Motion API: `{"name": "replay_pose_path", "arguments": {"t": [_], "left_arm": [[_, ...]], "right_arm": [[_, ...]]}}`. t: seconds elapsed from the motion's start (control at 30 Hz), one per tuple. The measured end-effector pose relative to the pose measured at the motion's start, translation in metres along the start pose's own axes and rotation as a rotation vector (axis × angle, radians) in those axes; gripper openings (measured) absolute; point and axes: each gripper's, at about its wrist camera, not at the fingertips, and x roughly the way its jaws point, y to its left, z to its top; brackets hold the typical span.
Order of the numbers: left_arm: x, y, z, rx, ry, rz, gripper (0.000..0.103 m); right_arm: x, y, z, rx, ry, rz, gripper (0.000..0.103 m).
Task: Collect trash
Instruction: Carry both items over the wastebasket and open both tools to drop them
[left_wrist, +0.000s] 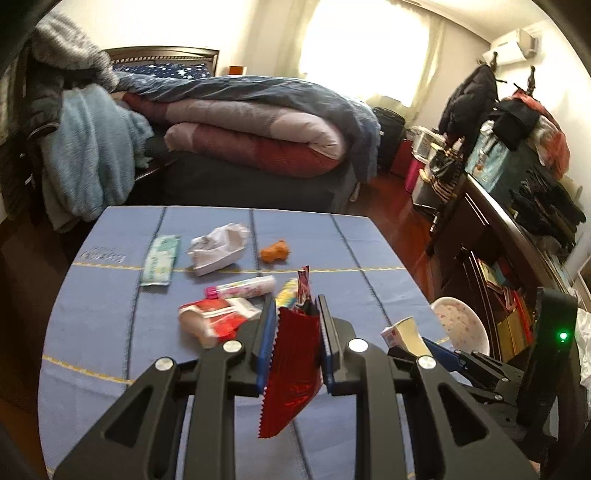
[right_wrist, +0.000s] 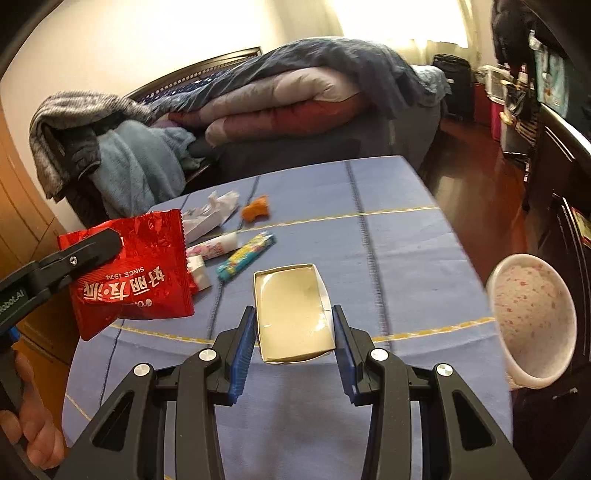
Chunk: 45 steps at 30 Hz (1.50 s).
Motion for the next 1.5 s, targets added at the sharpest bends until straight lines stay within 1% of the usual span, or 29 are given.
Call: {"name": "replay_pose_path", "arguments": {"t": [0.2, 0.4, 0.6, 0.8, 0.97, 1.13, 1.27, 1.3, 1.33, 1.37, 1.43, 1.47, 1.5], "left_arm": [[0.015, -0.044, 0.004, 0.073, 0.005, -0.038, 0.023], [0.036, -0.105, 0.006, 0.171, 0.019, -0.12, 0.023], [0.058, -0.172, 0.006, 0.274, 0.02, -0.2, 0.023], [0.093, -0.238, 0.001, 0.348, 0.064, -0.296, 0.023], [0.122, -0.277, -0.003, 0.377, 0.097, -0.356, 0.023], [0.161, -0.309, -0.015, 0.389, 0.154, -0.408, 0.026], [0.192, -0.325, -0.022, 0.384, 0.202, -0.424, 0.027], [0.199, -0.328, -0.023, 0.381, 0.212, -0.431, 0.029], [0.208, -0.33, -0.024, 0.374, 0.222, -0.434, 0.034], [0.217, -0.331, -0.025, 0.366, 0.234, -0.433, 0.037], [0.229, -0.332, -0.026, 0.35, 0.259, -0.44, 0.04], [0.233, -0.33, -0.026, 0.339, 0.268, -0.44, 0.04], [0.234, -0.328, -0.026, 0.33, 0.271, -0.44, 0.042]], "right_arm": [[-0.018, -0.044, -0.002, 0.07, -0.029, -0.046, 0.041], [-0.038, -0.099, -0.007, 0.16, -0.062, -0.117, 0.041], [-0.054, -0.145, -0.01, 0.235, -0.092, -0.189, 0.041], [-0.07, -0.201, -0.015, 0.33, -0.122, -0.283, 0.041], [-0.073, -0.24, -0.019, 0.386, -0.131, -0.337, 0.041], [-0.066, -0.265, -0.022, 0.409, -0.126, -0.376, 0.041], [-0.054, -0.286, -0.024, 0.421, -0.105, -0.403, 0.041], [-0.051, -0.289, -0.025, 0.422, -0.103, -0.406, 0.041], [-0.045, -0.294, -0.025, 0.426, -0.098, -0.414, 0.041], [-0.038, -0.299, -0.025, 0.428, -0.092, -0.423, 0.041], [-0.025, -0.307, -0.025, 0.426, -0.088, -0.425, 0.042], [-0.019, -0.311, -0.025, 0.429, -0.079, -0.43, 0.043], [-0.012, -0.315, -0.025, 0.435, -0.065, -0.43, 0.056]]}}
